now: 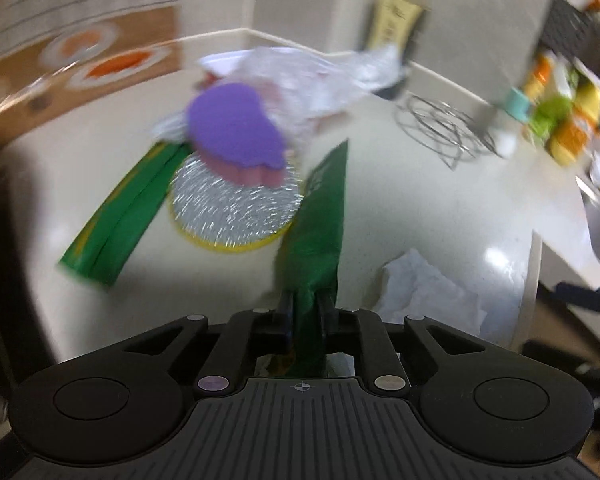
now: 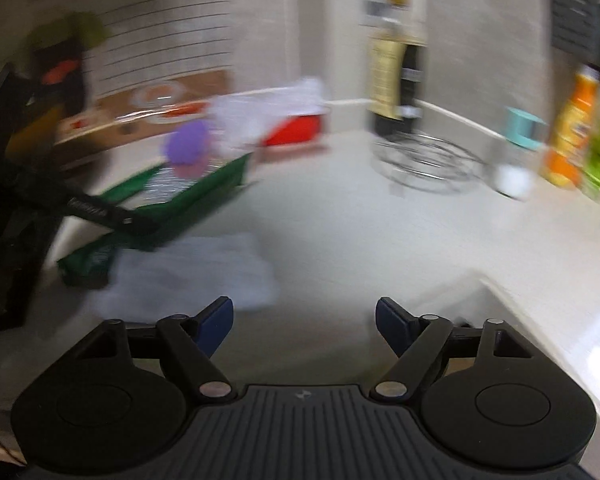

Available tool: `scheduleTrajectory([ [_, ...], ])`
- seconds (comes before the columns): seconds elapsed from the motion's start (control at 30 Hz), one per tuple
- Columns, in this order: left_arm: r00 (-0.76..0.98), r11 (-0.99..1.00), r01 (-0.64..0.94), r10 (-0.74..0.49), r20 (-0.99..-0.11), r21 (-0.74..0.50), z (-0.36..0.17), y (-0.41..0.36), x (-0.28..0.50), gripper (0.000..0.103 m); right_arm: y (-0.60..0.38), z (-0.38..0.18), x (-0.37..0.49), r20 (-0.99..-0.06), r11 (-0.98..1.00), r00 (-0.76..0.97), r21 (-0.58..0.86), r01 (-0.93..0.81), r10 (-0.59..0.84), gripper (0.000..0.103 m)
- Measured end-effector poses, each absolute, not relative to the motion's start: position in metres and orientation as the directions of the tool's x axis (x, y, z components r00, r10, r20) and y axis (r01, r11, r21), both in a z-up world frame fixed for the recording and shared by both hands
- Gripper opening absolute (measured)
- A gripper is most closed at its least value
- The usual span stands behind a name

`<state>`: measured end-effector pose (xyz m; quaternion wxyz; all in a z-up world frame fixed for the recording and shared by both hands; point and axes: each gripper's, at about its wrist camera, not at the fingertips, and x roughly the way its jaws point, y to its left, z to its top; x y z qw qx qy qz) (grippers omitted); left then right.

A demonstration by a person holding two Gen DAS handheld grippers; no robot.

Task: Collect trash
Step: 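Grasp the green snack wrapper with the left tool while the right tool grasps the white tissue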

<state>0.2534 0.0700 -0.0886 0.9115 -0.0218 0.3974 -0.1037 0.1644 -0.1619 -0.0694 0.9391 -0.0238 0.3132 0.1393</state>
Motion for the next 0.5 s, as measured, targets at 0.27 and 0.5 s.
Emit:
scheduleTrajectory([
  [0.27, 0.744, 0.971, 0.059, -0.198, -0.638, -0.233, -0.070, 0.100, 0.203, 0.014, -0.091, -0.075, 0.196, -0.621, 0.903, 0.700, 0.032, -0.428, 0.353, 0.080],
  [0.5, 0.780, 0.953, 0.043, -0.219, -0.586, -0.298, -0.064, 0.103, 0.180, 0.014, -0.080, -0.085, 0.225, -0.661, 0.928, 0.684, 0.053, -0.368, 0.309, 0.080],
])
